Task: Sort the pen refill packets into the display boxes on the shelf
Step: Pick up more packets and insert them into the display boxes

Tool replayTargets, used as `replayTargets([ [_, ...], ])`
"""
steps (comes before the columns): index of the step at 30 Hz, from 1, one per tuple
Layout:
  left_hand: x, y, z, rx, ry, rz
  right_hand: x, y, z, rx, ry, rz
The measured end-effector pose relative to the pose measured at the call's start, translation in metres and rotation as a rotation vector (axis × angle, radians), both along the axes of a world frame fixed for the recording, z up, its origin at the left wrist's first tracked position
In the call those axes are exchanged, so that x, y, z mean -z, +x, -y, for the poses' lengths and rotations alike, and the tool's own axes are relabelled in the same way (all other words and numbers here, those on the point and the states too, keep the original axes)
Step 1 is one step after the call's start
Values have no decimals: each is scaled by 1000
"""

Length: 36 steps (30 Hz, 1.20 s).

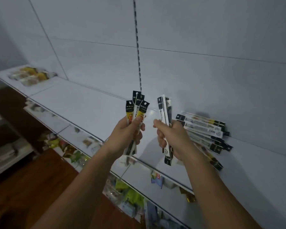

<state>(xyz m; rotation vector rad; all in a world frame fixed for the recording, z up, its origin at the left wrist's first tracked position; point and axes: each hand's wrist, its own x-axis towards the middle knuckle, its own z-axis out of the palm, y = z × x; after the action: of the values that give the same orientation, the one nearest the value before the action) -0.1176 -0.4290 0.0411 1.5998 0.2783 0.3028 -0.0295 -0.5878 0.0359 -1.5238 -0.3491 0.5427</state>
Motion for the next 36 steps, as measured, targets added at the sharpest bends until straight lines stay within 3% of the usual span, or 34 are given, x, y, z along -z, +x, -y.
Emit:
replayTargets([
  [8,-3,-55,-92,-143,-72,43,-6,-38,-112,-154,23,-2],
  [17,9,-134,-267,-312,-80,69,-7,-82,-287,-261,-85,87],
  [25,5,-199,-401,-467,-101,97,-8,-125,-437,-380,-59,51],
  [36,15,-202,-538,-585,-80,62,10,-125,-612,-551,-20,29],
])
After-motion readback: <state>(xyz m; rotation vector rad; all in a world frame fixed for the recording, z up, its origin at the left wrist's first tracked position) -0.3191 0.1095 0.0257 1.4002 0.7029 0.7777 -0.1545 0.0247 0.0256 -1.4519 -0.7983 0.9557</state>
